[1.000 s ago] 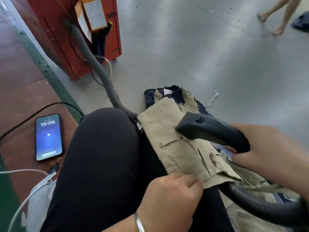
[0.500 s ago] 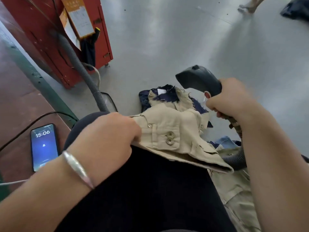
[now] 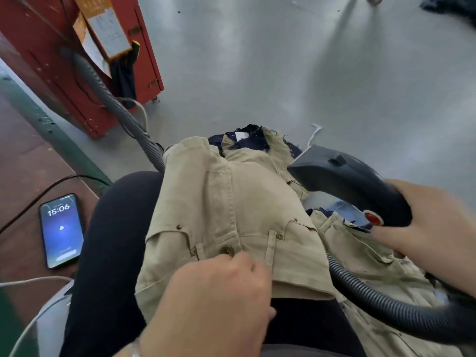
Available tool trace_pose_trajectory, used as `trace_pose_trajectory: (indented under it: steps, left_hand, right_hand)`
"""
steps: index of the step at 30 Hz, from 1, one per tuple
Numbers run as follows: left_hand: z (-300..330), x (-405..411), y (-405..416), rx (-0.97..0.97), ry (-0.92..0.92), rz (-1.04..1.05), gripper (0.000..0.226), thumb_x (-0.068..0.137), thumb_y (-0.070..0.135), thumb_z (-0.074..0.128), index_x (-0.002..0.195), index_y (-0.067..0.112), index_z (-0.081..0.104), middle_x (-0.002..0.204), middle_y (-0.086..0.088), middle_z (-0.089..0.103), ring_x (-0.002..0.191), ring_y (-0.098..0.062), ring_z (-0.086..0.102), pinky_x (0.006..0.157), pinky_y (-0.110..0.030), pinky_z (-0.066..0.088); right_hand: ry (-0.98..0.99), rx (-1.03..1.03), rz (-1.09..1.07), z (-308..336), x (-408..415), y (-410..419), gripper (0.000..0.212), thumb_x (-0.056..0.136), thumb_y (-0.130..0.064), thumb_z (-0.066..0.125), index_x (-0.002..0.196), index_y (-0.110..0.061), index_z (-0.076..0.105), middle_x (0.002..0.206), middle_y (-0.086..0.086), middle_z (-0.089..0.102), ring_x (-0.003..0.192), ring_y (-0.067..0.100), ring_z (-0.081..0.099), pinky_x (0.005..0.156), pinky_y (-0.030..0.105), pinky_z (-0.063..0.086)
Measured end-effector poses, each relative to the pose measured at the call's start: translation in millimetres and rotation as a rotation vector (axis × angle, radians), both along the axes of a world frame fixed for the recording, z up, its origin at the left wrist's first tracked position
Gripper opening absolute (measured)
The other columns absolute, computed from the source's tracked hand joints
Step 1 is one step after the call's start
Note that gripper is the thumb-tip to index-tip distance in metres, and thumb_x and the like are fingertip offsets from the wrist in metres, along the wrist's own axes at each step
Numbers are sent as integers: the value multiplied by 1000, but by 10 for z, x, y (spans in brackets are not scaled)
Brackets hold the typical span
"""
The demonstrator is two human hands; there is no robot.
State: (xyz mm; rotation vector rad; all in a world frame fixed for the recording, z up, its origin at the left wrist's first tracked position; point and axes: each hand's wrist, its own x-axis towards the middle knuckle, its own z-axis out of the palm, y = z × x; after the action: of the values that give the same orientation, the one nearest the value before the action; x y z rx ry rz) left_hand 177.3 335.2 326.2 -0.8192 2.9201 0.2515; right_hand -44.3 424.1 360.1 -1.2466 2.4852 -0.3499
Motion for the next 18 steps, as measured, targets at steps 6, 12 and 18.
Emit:
trace_pose_trajectory:
  steps: [6, 12, 18]
  left_hand:
    - [-312, -178, 88, -29, 116, -135, 31, 44, 30, 80, 72, 20, 73, 63, 6, 59, 55, -12, 57, 33, -19, 39]
    - [-465, -168, 50, -60, 212, -167, 25, 44, 22, 79, 68, 18, 73, 62, 6, 56, 54, -13, 55, 32, -20, 32]
    - [-465, -145, 39, -156, 270, -129, 38, 76, 6, 41, 69, 19, 75, 59, 8, 55, 52, -11, 53, 33, -20, 29]
  right_hand:
    - [15, 148, 56, 6, 180, 164, 29, 58, -52, 53, 86, -52, 47, 69, -17, 63, 51, 4, 55, 50, 31, 47]
    - [130, 262, 87, -205, 325, -167, 22, 82, -36, 62, 87, -38, 41, 66, -14, 51, 54, -4, 42, 43, 16, 23]
    - [87, 114, 13, -587, -6, -916, 19, 81, -19, 63, 98, -25, 58, 74, -3, 57, 67, 24, 56, 53, 27, 33]
